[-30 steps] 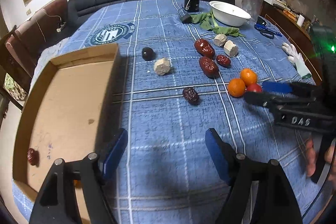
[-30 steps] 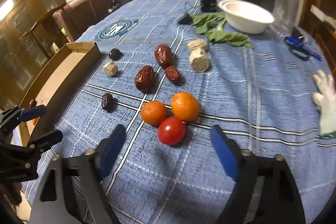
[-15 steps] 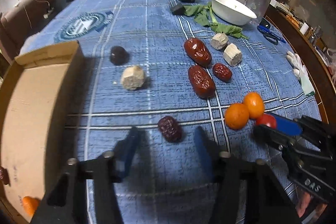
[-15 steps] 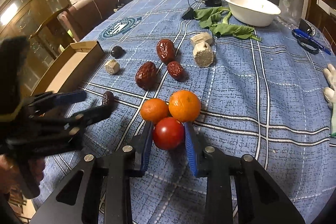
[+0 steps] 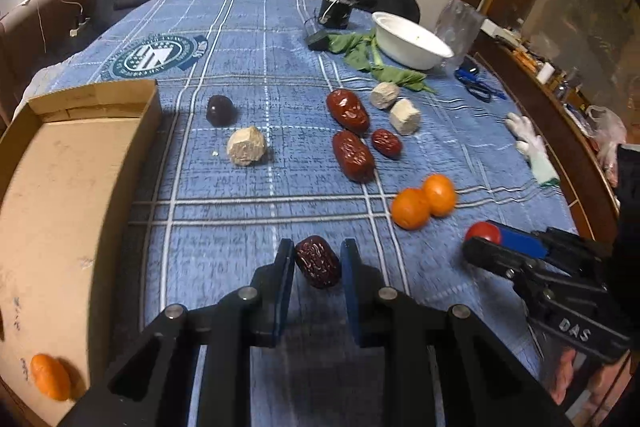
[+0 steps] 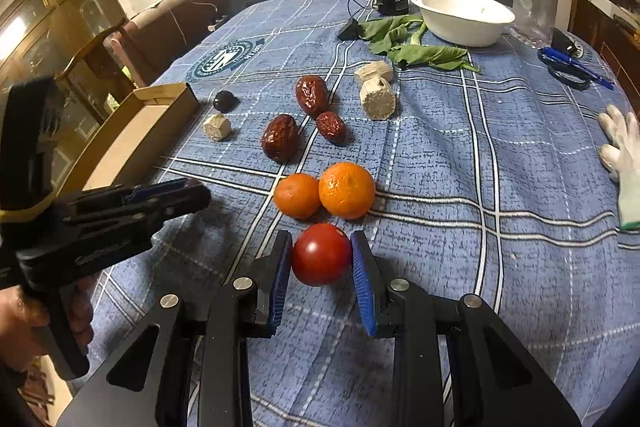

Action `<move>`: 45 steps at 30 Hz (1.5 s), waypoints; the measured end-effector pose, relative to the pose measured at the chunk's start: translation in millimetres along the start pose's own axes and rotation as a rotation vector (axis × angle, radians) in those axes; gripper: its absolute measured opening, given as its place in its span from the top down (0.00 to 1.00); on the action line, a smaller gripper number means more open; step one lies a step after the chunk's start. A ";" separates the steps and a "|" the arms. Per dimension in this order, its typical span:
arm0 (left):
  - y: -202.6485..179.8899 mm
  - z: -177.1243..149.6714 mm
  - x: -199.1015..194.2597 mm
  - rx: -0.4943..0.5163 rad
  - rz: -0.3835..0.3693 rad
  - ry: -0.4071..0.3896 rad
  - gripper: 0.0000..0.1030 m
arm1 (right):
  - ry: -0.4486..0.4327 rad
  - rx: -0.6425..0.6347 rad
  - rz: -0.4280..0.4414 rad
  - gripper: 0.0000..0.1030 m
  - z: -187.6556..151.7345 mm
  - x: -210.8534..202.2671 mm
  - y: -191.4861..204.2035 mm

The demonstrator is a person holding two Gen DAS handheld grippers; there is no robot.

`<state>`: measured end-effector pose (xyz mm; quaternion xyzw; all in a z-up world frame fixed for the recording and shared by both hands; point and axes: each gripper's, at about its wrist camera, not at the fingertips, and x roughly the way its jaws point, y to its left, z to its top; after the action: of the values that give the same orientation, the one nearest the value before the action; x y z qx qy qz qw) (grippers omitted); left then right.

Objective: Organize fruits
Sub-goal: 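Grasp the red tomato with the right tool while the left tool grasps a dark date, then carry tomato and date into the cardboard tray and open both tools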

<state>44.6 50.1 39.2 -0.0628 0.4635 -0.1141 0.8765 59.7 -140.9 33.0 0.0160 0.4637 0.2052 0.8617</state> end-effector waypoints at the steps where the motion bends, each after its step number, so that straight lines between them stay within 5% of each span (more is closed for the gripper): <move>1: 0.2 -0.9 -4.9 0.003 -0.005 -0.007 0.75 | -0.003 0.000 -0.003 0.72 -1.1 -2.4 1.3; 20: 67.1 -17.4 -79.1 -0.031 -0.033 -0.085 0.75 | -0.029 -0.008 -0.018 0.72 -18.3 -23.4 83.9; 33: 177.2 -19.3 -110.0 -0.140 0.093 -0.125 0.75 | -0.018 -0.166 0.103 0.72 27.3 21.8 201.8; 45: 240.7 -15.5 -86.6 -0.186 0.157 -0.078 0.75 | 0.053 -0.261 0.154 0.72 44.4 87.3 274.1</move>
<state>18.8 304.9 47.7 -0.1117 0.4409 0.0007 0.8906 45.0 149.4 48.8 -0.0659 0.4533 0.3295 0.8256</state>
